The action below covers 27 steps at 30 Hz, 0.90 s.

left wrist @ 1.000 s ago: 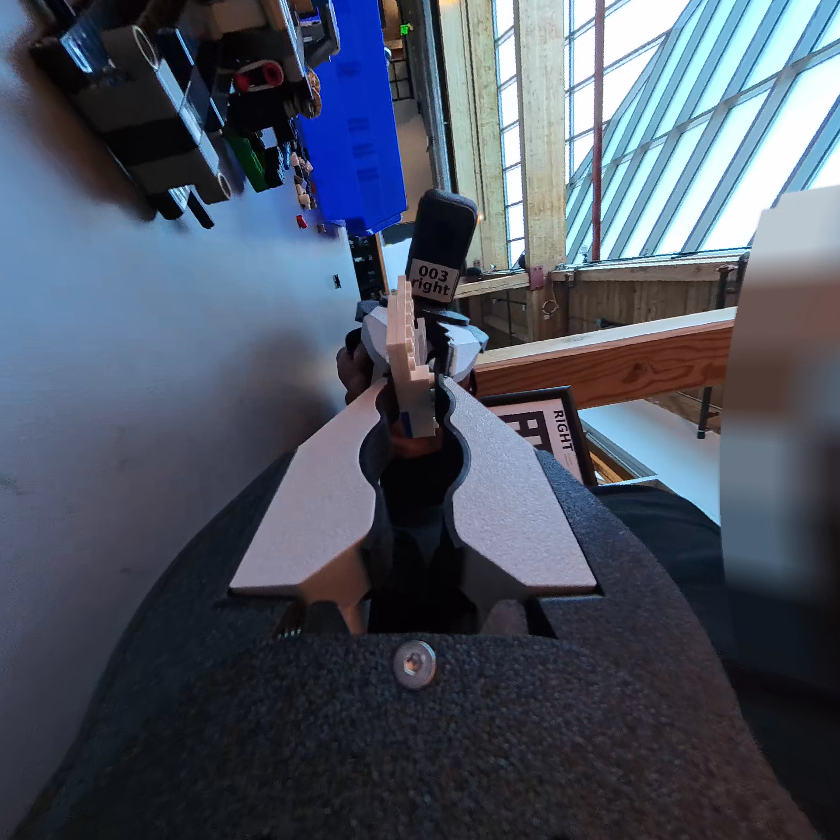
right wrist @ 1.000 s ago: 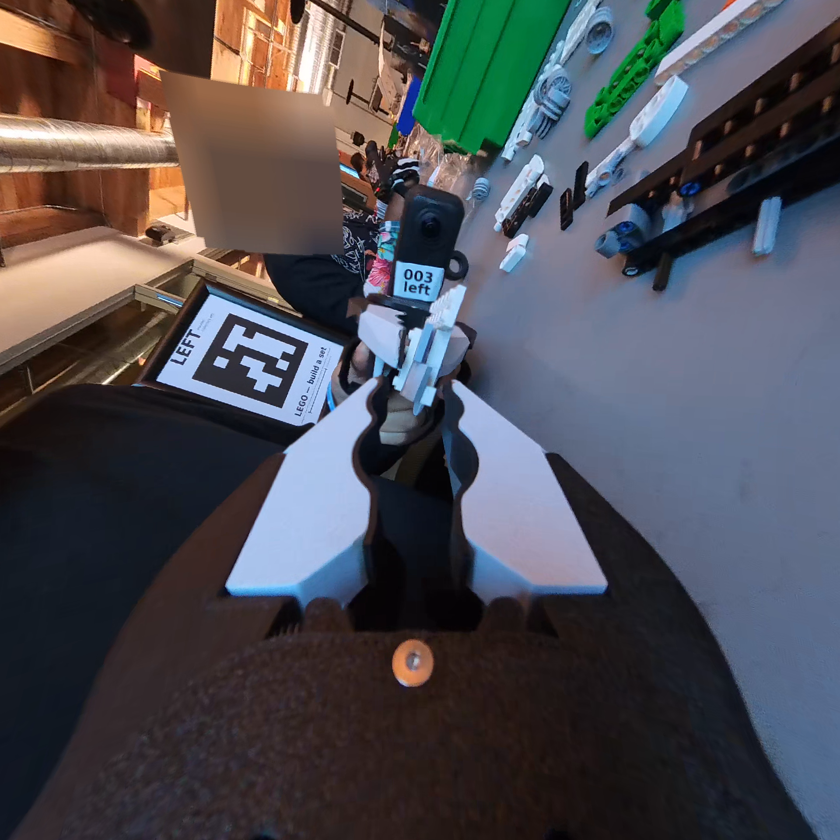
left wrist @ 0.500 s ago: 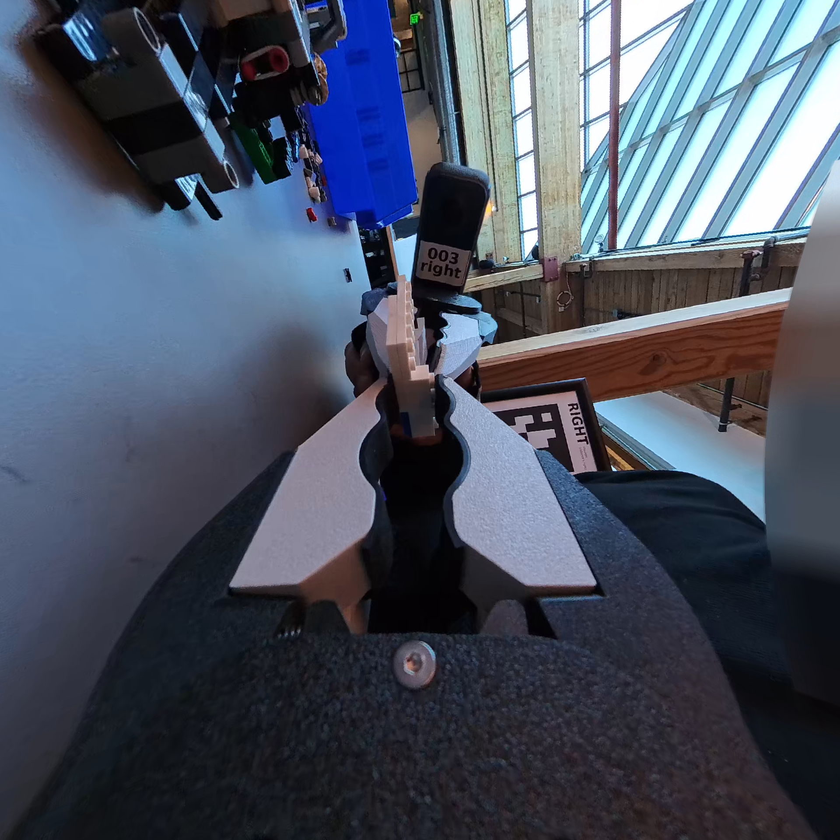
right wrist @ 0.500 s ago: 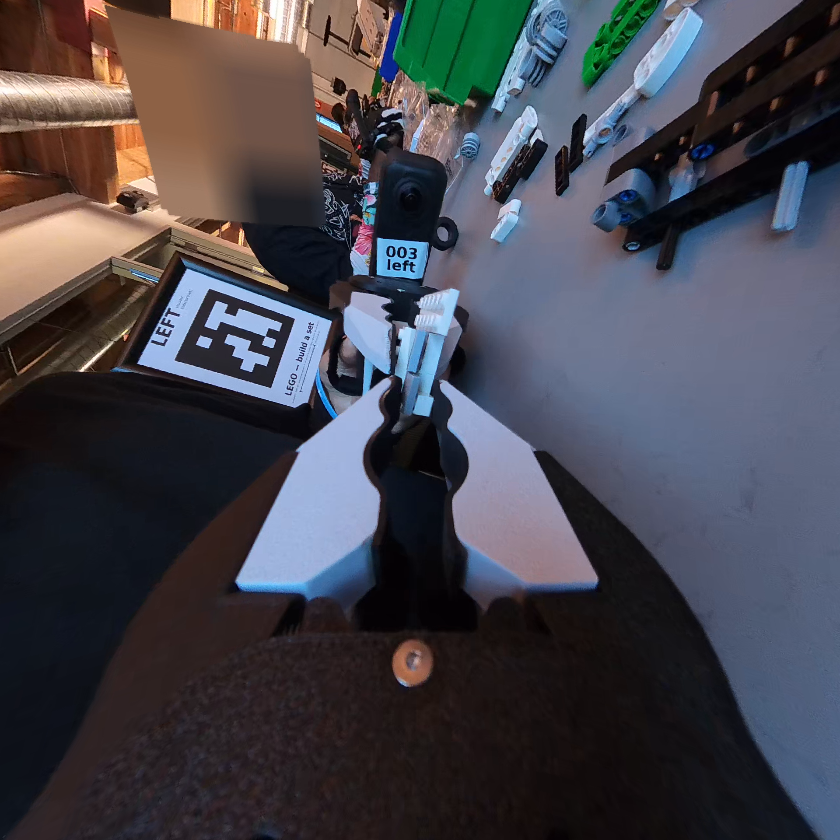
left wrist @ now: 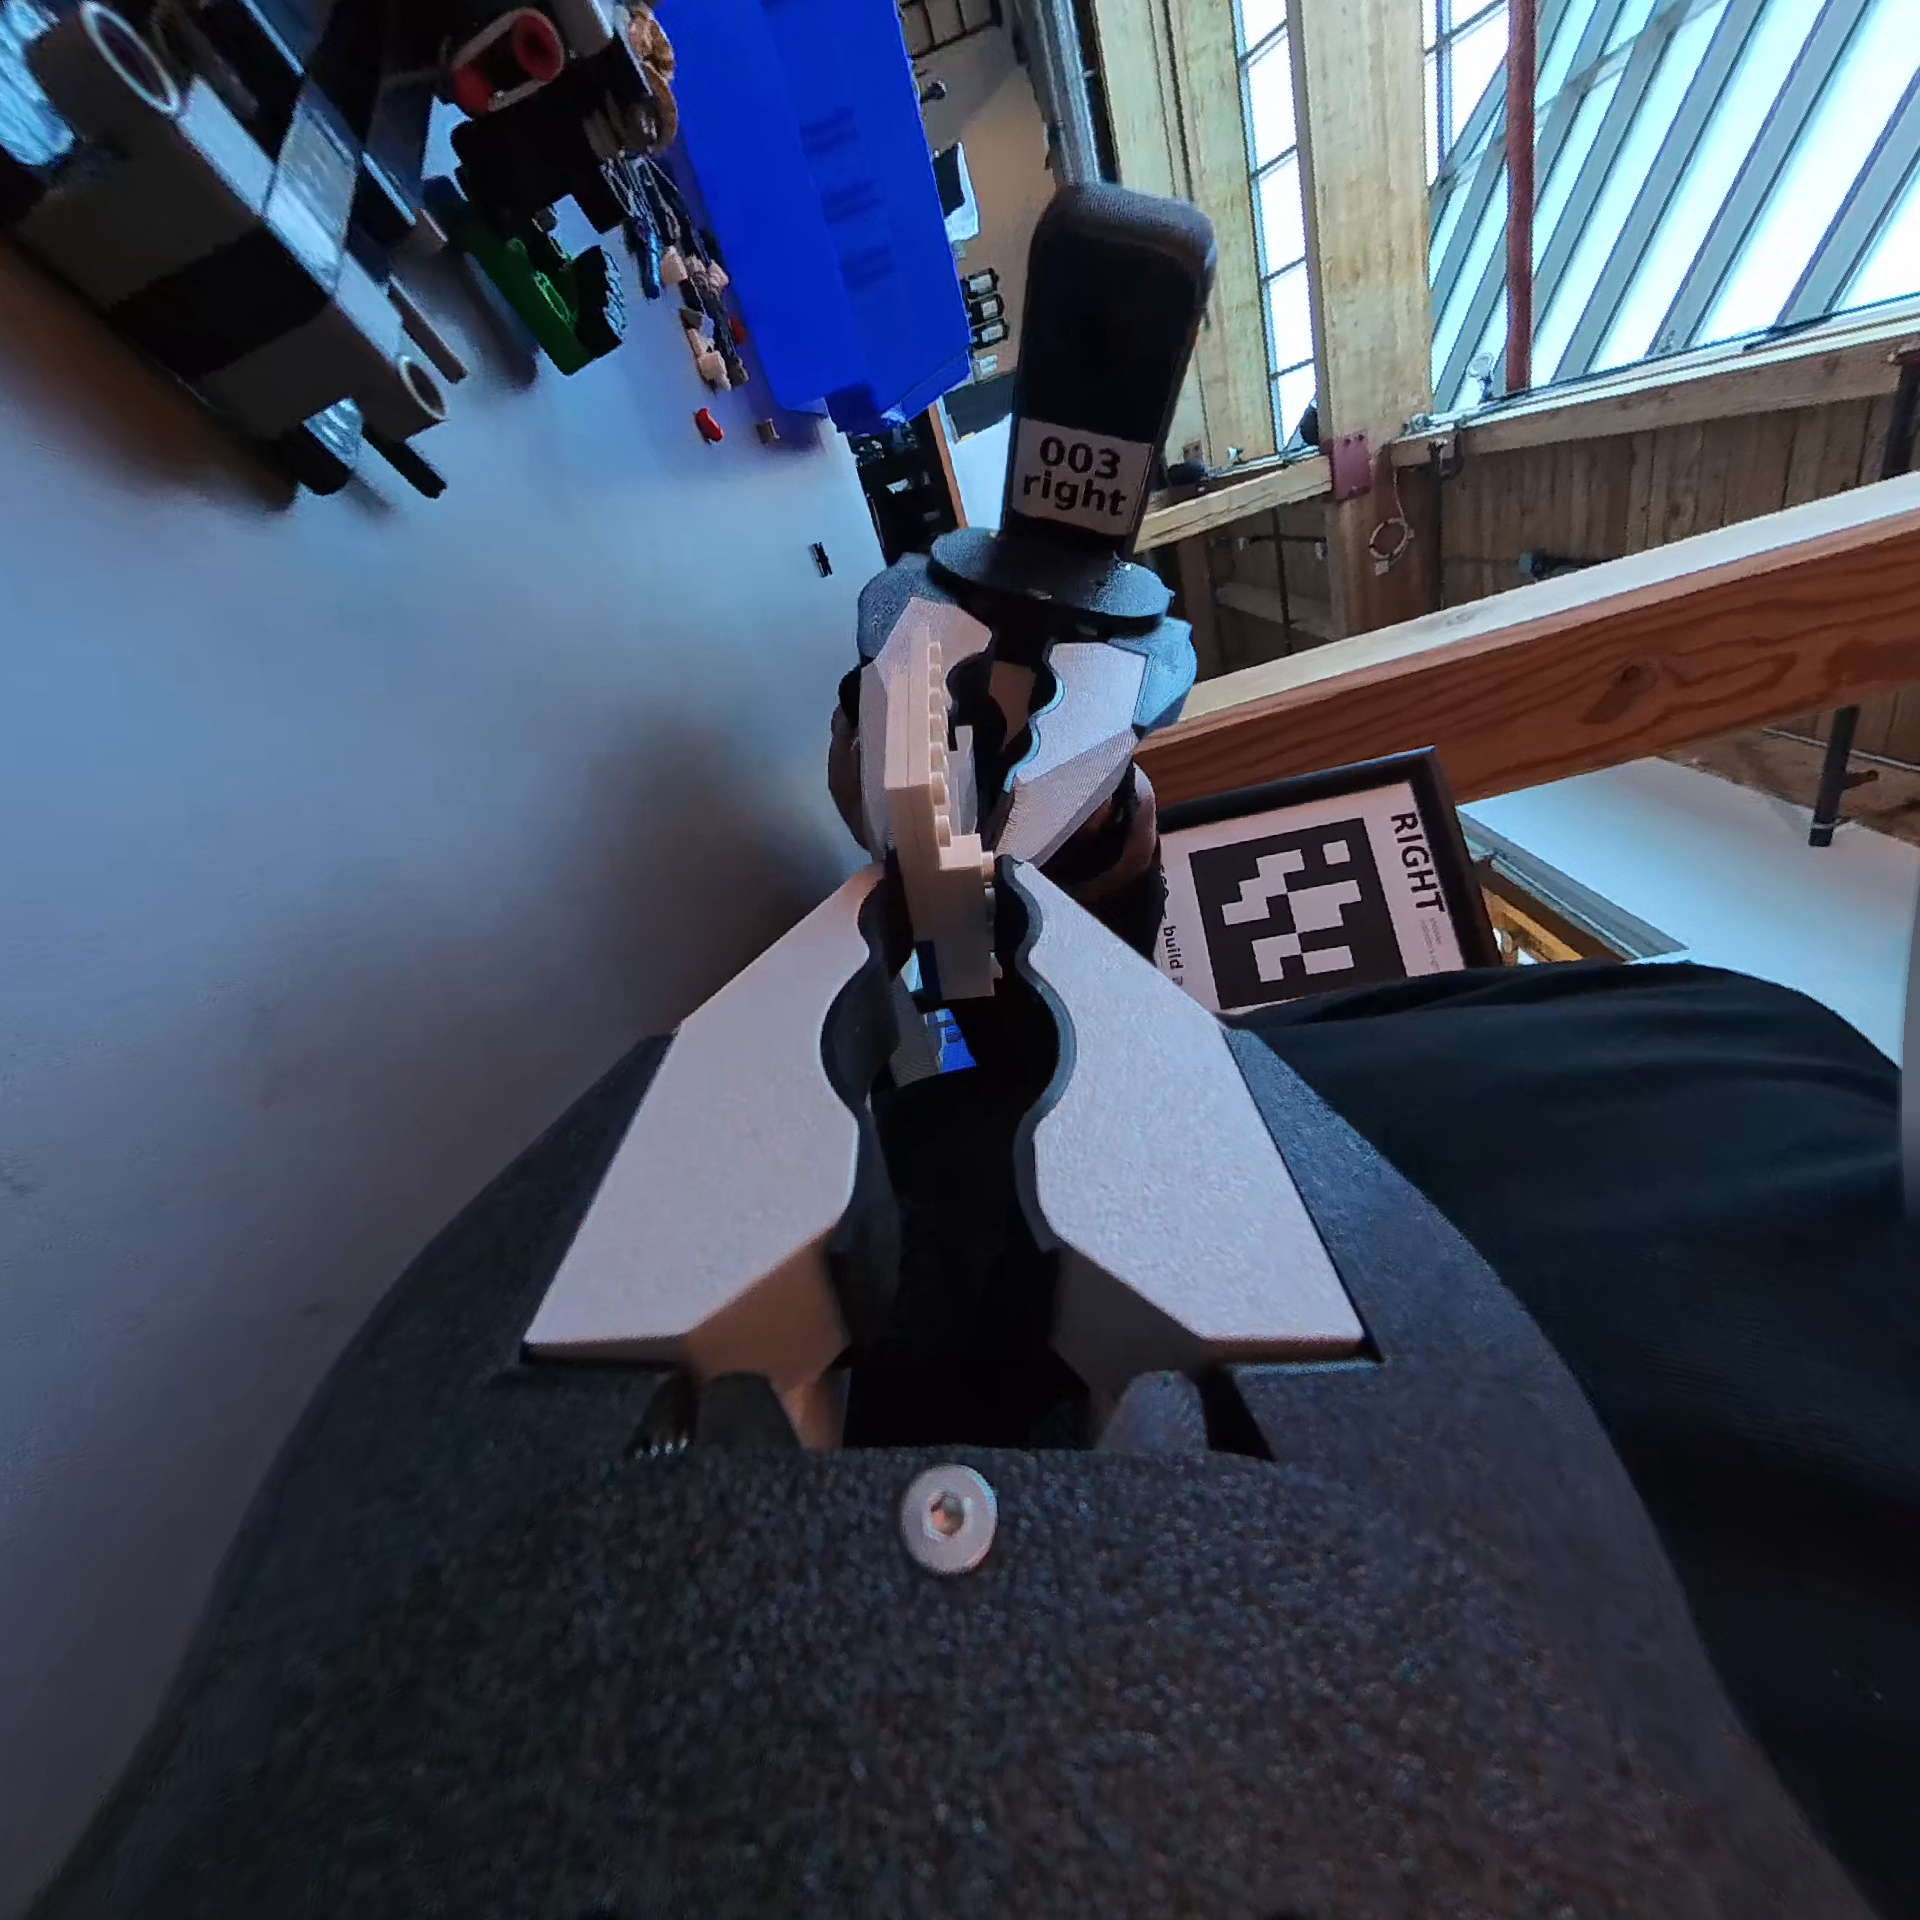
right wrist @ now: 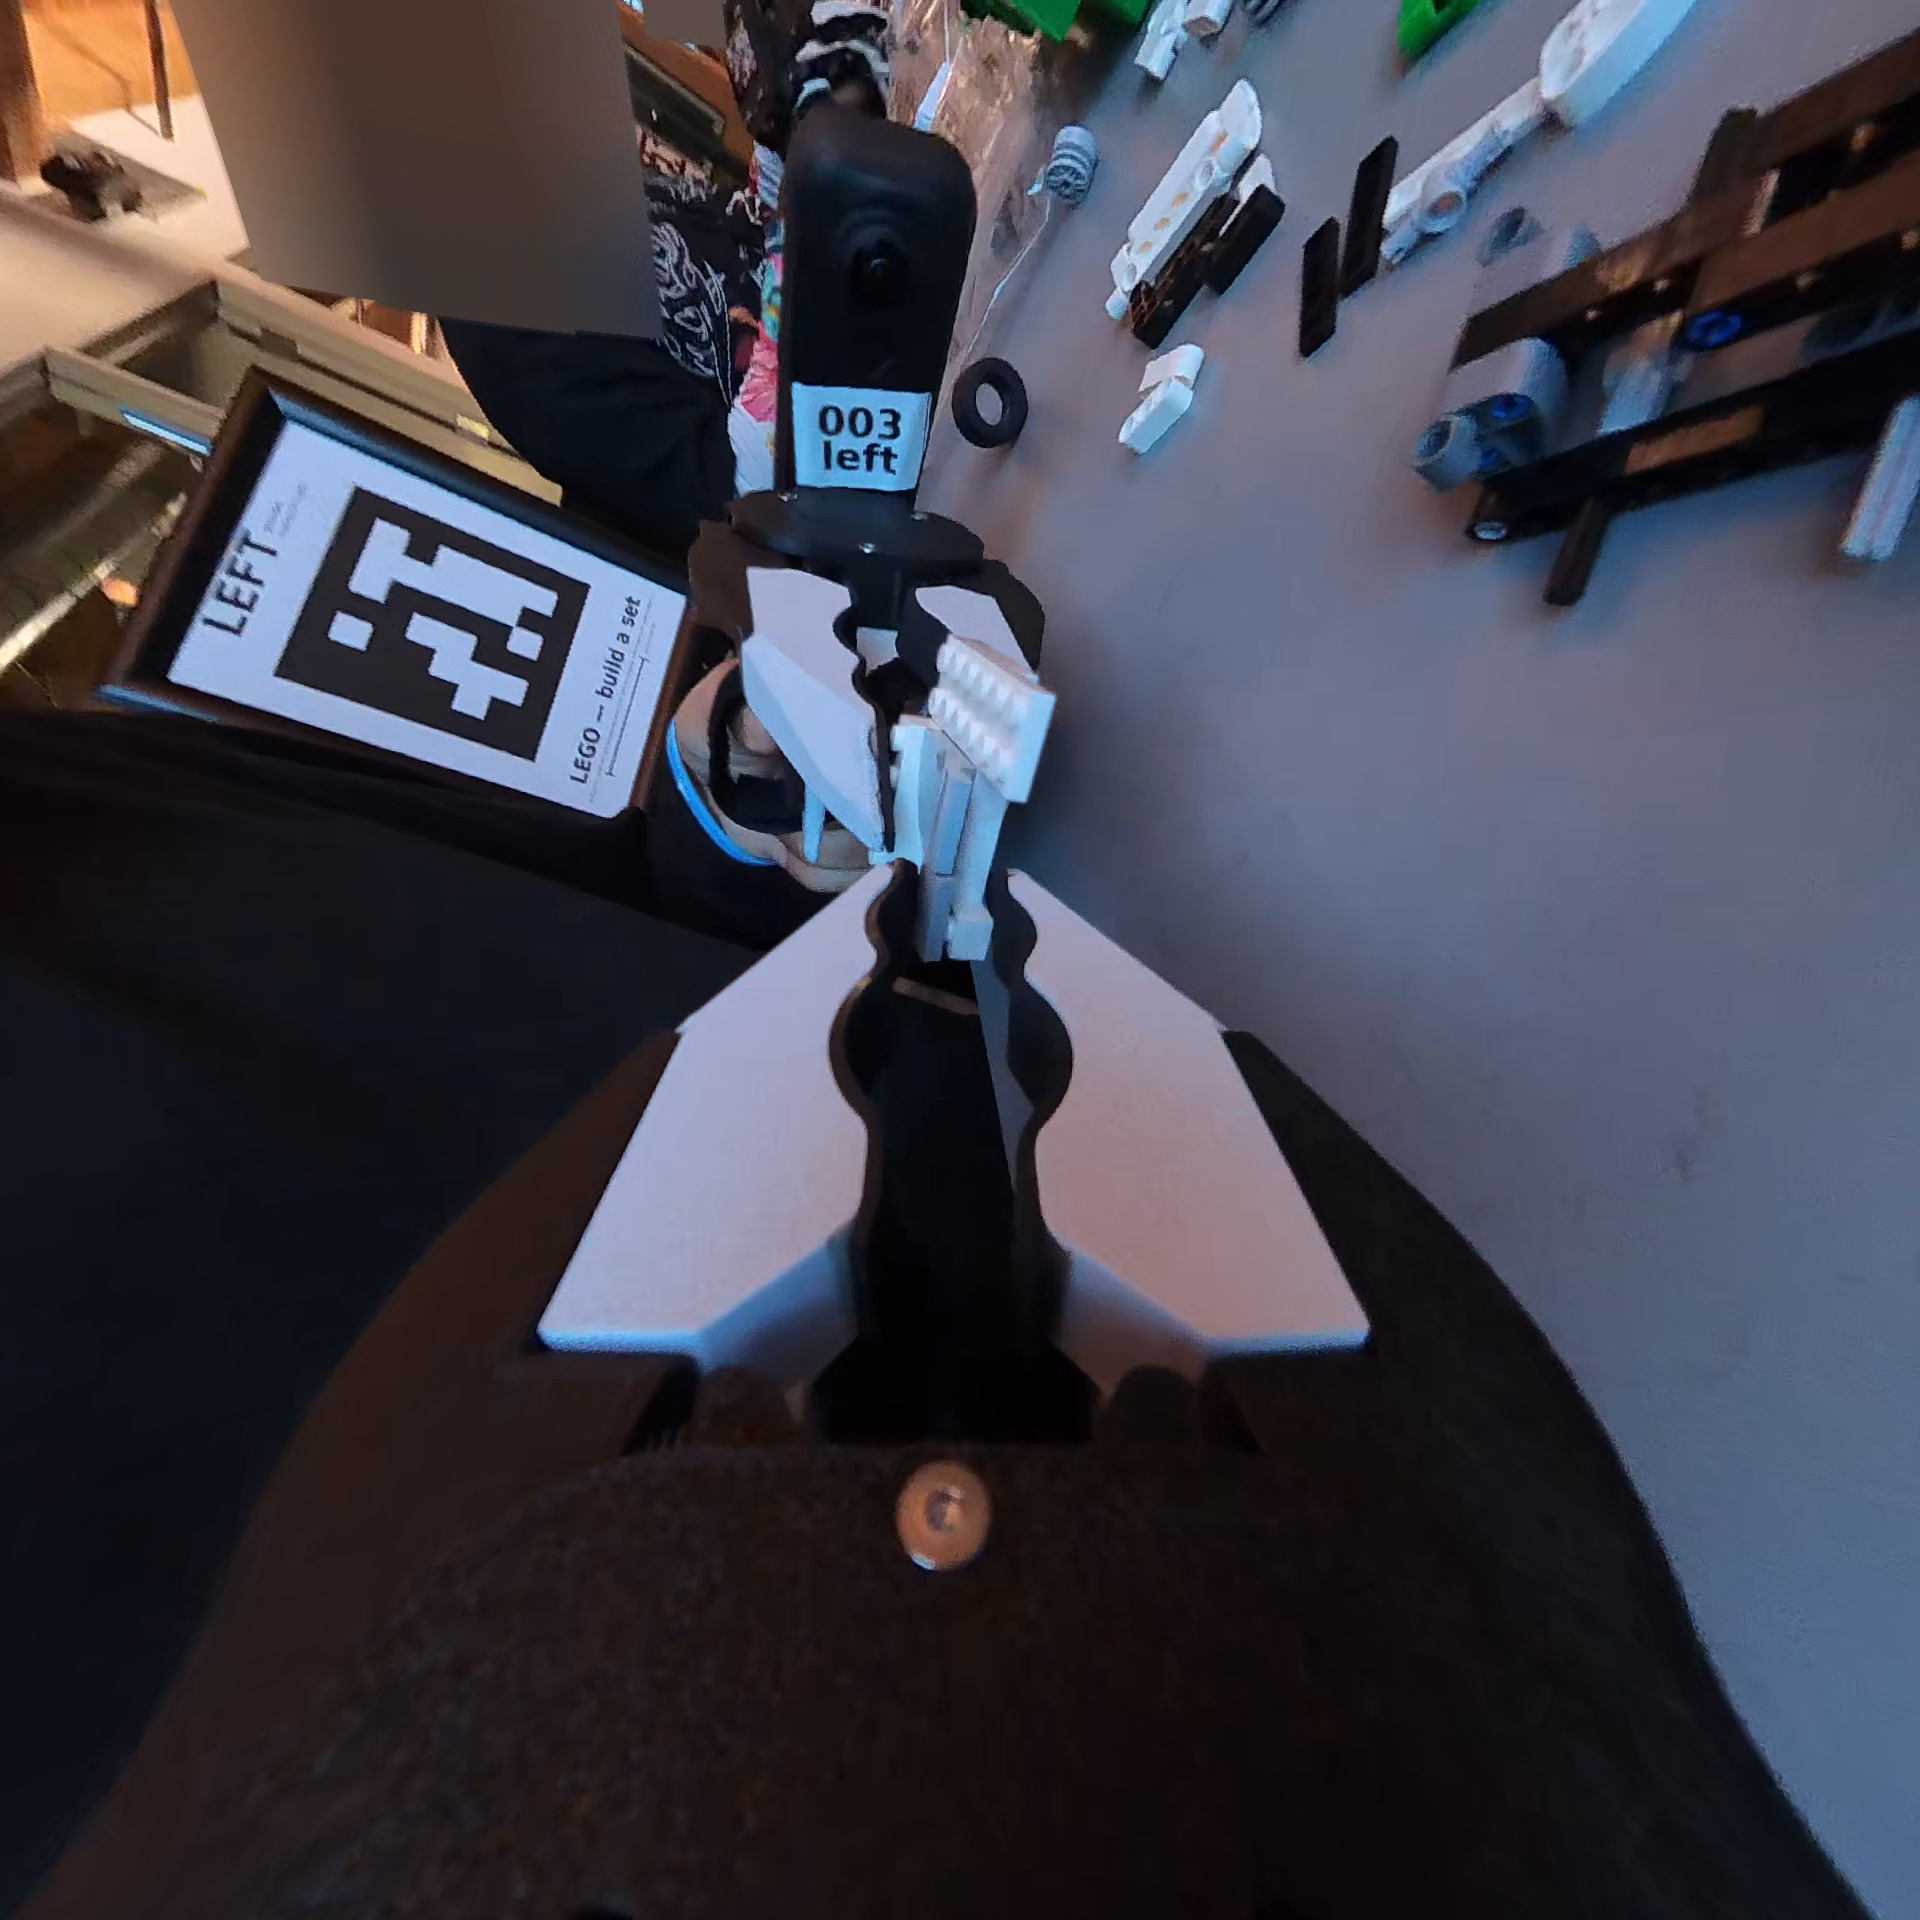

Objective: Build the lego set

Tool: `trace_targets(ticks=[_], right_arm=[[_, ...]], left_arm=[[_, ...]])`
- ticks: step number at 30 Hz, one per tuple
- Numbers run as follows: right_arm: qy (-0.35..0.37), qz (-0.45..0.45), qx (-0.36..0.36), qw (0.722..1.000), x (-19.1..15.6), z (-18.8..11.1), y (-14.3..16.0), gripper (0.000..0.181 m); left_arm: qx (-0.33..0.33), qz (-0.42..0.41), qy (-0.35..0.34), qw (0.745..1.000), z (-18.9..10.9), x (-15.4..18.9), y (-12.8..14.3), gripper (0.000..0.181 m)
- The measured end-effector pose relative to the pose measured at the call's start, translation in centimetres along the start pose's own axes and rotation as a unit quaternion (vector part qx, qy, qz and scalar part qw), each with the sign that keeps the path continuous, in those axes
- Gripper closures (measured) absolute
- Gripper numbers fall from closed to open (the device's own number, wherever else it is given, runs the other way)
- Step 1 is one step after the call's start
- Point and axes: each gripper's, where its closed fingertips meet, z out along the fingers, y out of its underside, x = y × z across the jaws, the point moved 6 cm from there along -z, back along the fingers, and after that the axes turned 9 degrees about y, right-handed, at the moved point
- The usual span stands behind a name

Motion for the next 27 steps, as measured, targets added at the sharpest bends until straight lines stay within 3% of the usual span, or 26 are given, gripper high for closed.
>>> trace_targets(ticks=[8,12,22,27], right_arm=[[-0.023,-0.043,-0.029,0.998,-1.0,-0.2,0.2,0.169],[0.018,-0.08,-0.053,0.995,-1.0,0.0,0.5,0.169],[0.083,-0.104,-0.07,0.989,-0.3,-0.2,0.0,0.17],[0.069,-0.1,-0.031,0.992,-0.8,-0.5,-1.0,0.169]], left_arm=[[-0.065,0.053,0.007,0.996,0.2,1.0,0.1,0.168],[-0.098,0.076,-0.018,0.992,0.3,0.8,0.2,0.167],[-0.094,0.091,-0.047,0.99,0.8,0.0,-0.3,0.167],[-0.051,0.057,0.003,0.997,0.4,0.3,-0.9,0.168]])
